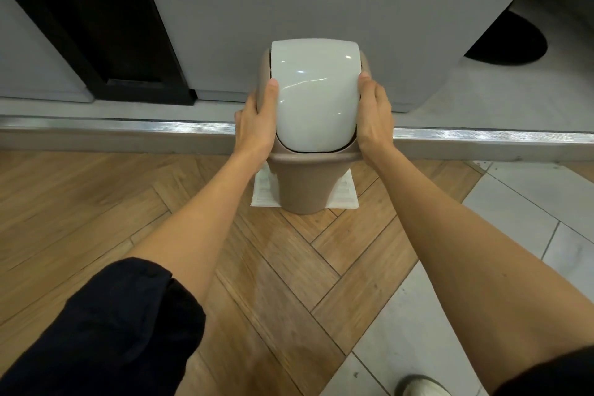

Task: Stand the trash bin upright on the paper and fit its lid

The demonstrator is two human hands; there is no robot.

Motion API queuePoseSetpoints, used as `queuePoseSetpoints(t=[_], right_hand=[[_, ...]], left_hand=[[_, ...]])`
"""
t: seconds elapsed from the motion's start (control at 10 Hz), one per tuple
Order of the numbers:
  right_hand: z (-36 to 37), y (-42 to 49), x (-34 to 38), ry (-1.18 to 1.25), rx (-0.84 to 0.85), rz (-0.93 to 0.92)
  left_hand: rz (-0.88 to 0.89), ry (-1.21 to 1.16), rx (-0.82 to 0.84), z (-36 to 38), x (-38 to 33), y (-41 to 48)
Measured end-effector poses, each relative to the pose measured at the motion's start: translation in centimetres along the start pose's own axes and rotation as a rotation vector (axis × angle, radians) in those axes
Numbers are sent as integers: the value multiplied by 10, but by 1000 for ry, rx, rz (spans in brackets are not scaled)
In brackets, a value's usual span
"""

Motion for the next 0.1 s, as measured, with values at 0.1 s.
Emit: queuePoseSetpoints(t=[0.1], right_hand=[[-11,-1,12,-42,73,75]], left_hand=[[-38,94,-99,-5,-18,-16]])
Point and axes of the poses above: each hand's wrist, its own y-axis towards the middle knuckle, its own z-axis out of the palm, x = y × z, the point moved 1 cm from there along y, towards the middle knuckle, and after that the axes turned 15 degrees about -z, right-handed, at the moved point
